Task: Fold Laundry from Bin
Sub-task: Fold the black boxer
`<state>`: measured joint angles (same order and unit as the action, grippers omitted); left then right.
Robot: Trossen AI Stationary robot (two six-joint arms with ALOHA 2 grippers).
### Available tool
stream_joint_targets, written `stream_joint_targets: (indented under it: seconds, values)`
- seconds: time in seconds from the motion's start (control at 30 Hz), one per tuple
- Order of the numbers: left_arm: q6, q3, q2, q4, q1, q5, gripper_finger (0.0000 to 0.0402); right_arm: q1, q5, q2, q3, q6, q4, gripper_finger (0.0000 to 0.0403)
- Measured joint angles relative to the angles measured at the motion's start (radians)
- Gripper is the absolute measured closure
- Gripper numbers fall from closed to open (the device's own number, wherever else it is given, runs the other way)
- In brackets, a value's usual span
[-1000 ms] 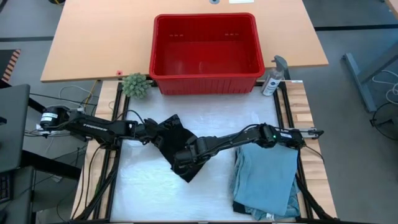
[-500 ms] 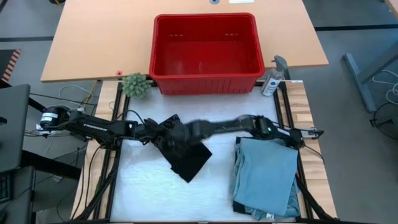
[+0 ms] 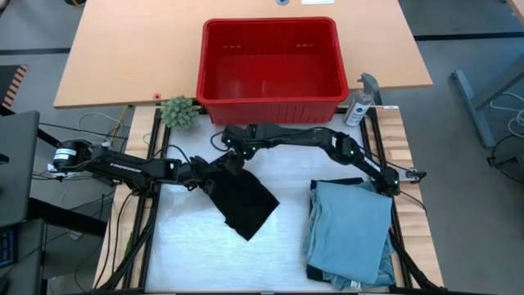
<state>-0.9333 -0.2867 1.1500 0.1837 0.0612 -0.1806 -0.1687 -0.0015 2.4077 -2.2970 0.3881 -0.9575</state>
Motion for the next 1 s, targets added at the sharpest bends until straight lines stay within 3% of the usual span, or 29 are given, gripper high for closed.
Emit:
stream_joint_targets:
  seconds: [0.17,0.63,0.83,1.0]
  values:
    - [0.005,0.000,0.000,-0.009,0.000,0.000,0.0401,-0.036,-0.107,0.008,0.079,0.027,0.105,0.0174]
    - [-0.008,0.000,0.000,-0.024,0.000,-0.013,0.0401,-0.058,-0.119,0.006,0.178,0.006,0.234,0.0179]
    - [-0.011,0.000,0.000,-0.025,0.000,-0.019,0.0401,-0.049,-0.128,0.004,0.215,-0.022,0.262,0.0225]
    - [-0.017,0.000,0.000,-0.026,0.000,-0.022,0.0401,-0.040,-0.130,0.002,0.215,-0.054,0.280,0.0346]
